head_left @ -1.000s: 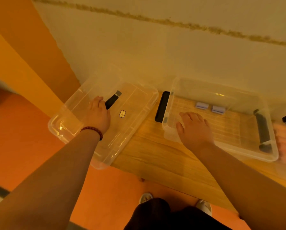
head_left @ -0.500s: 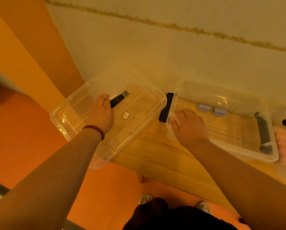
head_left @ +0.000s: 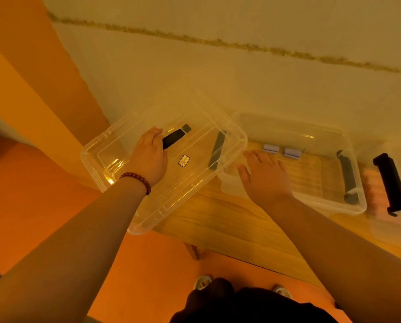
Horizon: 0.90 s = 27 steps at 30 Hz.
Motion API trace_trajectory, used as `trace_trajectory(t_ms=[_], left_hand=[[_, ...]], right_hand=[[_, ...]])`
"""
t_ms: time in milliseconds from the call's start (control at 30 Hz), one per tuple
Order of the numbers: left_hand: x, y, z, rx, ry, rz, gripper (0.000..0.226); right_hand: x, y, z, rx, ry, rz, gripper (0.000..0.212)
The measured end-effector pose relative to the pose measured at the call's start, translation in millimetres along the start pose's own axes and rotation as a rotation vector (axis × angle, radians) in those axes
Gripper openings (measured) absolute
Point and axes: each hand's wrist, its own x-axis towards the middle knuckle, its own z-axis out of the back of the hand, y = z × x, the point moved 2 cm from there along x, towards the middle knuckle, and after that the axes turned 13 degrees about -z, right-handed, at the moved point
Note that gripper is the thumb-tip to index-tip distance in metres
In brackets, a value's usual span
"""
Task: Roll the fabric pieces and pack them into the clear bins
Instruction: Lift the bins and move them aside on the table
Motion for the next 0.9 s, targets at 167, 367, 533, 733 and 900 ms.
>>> trace_trajectory(t_ms=[167, 367, 533, 733, 900], left_hand=[[23, -46, -1, -0.003, 0.024, -0.06, 0.046], [49, -110, -18, -0.048, 0.072, -0.1, 0.047], [53, -148, -41, -0.072, 0.077, -0.11, 0.047], [52, -185, -51, -0.024, 0.125, -0.228, 0.046], [58, -222, -63, 0.056, 0.209, -0.412, 0.044]], right_hand=[[0, -39, 16, 0.085, -0.096, -0.079, 0.047], [2, -104, 32, 0.179, -0.195, -0.183, 0.044], [4, -152, 43, 0.191, -0.249, -0.205, 0.049], [6, -183, 57, 0.348, -0.387, -0.167, 0.049], [18, -204, 67, 0.405, -0.376, -0.135, 0.05]])
